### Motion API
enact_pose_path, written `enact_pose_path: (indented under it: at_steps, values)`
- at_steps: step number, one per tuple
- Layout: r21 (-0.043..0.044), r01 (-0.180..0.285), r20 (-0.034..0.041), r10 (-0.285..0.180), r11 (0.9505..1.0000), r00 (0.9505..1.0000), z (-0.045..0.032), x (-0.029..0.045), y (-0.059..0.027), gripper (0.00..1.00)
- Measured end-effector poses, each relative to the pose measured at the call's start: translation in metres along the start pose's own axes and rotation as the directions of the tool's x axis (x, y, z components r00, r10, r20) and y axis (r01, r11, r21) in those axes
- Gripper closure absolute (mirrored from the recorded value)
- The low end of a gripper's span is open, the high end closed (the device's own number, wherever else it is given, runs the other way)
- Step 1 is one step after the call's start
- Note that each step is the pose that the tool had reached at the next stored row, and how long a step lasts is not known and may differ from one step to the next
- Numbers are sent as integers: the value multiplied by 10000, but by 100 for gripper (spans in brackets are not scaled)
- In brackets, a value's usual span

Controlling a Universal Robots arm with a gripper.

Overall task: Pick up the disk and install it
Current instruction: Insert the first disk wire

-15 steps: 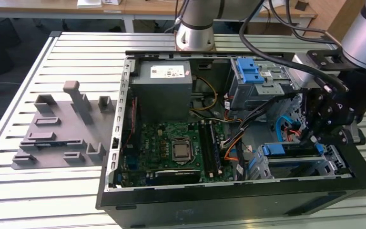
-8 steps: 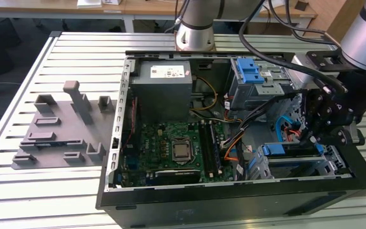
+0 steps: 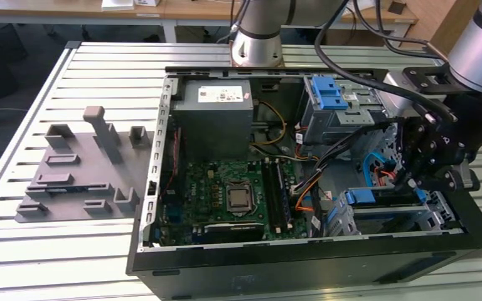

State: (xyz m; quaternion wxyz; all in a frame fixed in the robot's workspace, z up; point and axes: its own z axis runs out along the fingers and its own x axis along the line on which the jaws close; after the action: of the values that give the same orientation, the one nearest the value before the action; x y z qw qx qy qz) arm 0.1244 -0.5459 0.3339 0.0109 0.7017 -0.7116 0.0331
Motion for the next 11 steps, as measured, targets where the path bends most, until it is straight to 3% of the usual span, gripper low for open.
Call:
enact_pose_path:
  at_steps: [11]
  values:
    - [0, 0, -1, 0, 10000, 10000, 35, 6, 1, 84]
